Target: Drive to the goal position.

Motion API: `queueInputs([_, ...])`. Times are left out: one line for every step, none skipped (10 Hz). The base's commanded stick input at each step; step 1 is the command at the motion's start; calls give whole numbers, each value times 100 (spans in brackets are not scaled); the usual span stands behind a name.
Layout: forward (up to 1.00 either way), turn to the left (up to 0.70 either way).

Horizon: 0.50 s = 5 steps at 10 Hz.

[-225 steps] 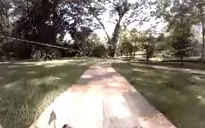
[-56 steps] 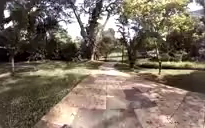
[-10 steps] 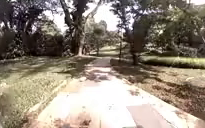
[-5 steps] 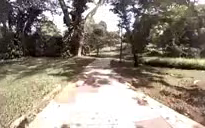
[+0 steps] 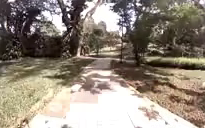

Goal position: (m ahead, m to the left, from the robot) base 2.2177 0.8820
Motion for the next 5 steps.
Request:
queueInputs([70, 0])
queueInputs([70, 0])
queueInputs([70, 0])
queueInputs([70, 0])
queueInputs([70, 0])
